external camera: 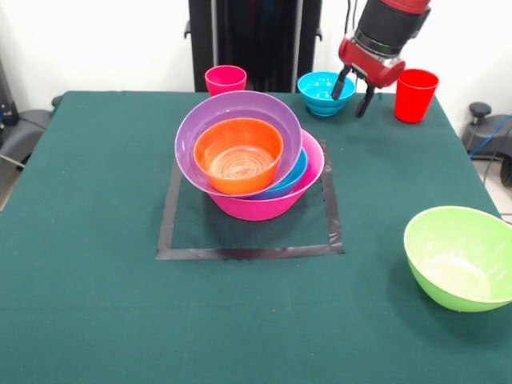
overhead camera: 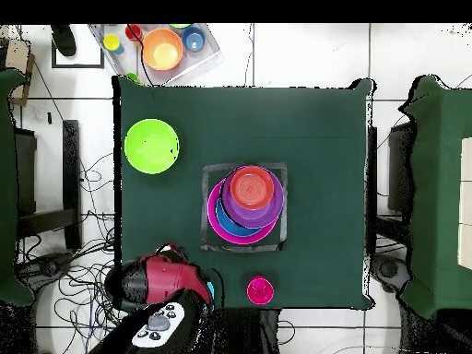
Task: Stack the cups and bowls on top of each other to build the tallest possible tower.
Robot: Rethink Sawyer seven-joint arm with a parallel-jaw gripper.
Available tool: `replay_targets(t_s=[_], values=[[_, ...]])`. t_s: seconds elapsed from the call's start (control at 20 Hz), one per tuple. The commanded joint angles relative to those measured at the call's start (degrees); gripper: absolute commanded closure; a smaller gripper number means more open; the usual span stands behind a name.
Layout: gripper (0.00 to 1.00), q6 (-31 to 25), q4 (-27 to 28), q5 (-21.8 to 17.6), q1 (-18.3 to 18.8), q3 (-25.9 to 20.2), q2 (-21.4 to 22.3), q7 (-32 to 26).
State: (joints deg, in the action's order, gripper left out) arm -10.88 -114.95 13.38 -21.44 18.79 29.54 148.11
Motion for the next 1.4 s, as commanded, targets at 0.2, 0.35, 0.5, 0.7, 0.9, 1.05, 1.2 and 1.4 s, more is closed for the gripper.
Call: replay_targets(t_s=[0.2,0.35,0.5,0.7,0.9,1.05,1.2,1.4], values=[[0.00,1.65,-4.22,2.56,0.11,-3.46,-2.68,9.97],[0.00,0.61,-4.42,2.52,-0.10,-3.08,-1.84,9.72],[0.00,-1.19,-3.95,2.73,-0.53,-2.52,-1.12,9.55],[0.00,0.00,-3.31,3.42,-0.43,-3.24,-2.51,10.06],[0.00,2.66,-3.31,3.84,0.33,-4.41,-4.28,10.45],[0.00,4.03,-3.81,3.99,0.54,-4.83,-4.86,10.62],[0.00,5.61,-4.77,4.05,1.23,-5.76,-5.03,10.89],[0.00,7.71,-6.16,3.92,2.43,-7.07,-5.04,11.22]])
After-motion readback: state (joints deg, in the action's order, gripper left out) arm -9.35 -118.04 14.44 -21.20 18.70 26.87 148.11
